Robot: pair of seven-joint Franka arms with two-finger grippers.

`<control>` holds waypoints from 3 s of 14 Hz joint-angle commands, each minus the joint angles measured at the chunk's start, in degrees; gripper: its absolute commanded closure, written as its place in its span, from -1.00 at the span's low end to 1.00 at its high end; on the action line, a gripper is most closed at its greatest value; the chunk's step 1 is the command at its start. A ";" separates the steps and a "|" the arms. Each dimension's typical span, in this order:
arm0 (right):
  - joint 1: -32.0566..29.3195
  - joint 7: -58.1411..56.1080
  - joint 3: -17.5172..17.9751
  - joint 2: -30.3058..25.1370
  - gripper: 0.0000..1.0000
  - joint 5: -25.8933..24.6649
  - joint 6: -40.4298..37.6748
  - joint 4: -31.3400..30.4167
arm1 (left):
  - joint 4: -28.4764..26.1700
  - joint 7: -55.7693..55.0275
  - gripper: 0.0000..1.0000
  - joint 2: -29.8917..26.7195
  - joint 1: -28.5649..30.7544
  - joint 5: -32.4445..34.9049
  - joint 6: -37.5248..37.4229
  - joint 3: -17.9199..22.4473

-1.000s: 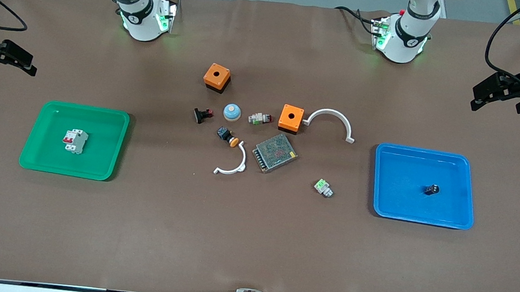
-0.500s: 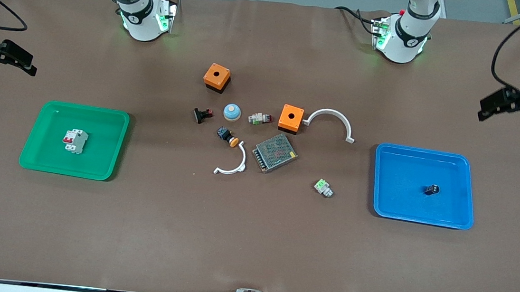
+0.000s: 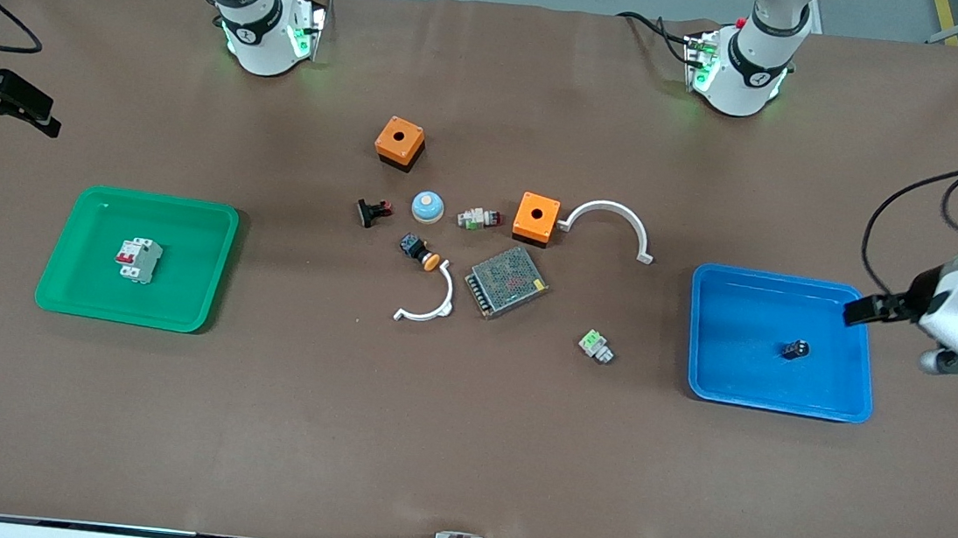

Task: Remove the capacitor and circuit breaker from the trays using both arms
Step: 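Reach the right gripper to the breaker while the left gripper reaches the capacitor, then grasp the breaker with the right gripper while the left gripper grasps the capacitor, then carry the breaker and capacitor with both grippers toward the table middle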

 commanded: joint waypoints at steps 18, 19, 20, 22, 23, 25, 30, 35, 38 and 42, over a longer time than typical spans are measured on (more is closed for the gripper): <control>-8.39 -1.71 0.45 27.06 -1.00 2.76 57.65 -26.08 | -6.36 -0.23 0.23 16.90 2.25 5.54 18.74 -0.35; -8.39 -1.71 0.45 27.25 -1.00 2.76 58.18 -26.78 | -5.75 -0.32 0.41 17.07 2.16 5.54 18.74 -0.44; -8.39 -1.71 0.53 27.25 -1.00 2.84 58.28 -27.31 | -5.31 -0.32 0.65 16.99 2.16 5.54 18.74 -0.70; -8.22 -1.63 0.53 27.25 -0.96 2.84 58.19 -27.66 | -4.86 -0.50 1.00 17.07 2.16 5.45 18.56 -0.88; -8.13 -1.63 0.53 27.25 -0.88 2.84 58.10 -27.67 | -4.86 -0.67 1.00 17.07 2.25 5.36 18.56 -0.88; -7.61 -1.63 0.53 27.25 -0.60 2.84 56.96 -27.58 | -4.86 -0.67 1.00 16.03 2.51 4.84 18.12 -1.40; -6.20 -1.45 0.53 26.72 0.92 2.76 53.72 -26.09 | -4.78 -16.02 1.00 9.70 2.86 4.57 5.76 -12.63; -1.91 -0.40 0.53 22.25 0.92 2.76 30.02 -12.92 | -5.83 -34.66 1.00 9.77 2.17 4.31 0.72 -23.72; 6.17 6.43 0.62 21.19 0.92 4.06 25.05 -10.44 | -7.49 -44.42 1.00 10.39 -1.78 4.31 0.89 -25.05; 19.79 22.33 0.53 22.93 0.91 6.36 31.53 -10.88 | -11.27 -49.69 1.00 11.18 -4.95 4.13 6.15 -25.14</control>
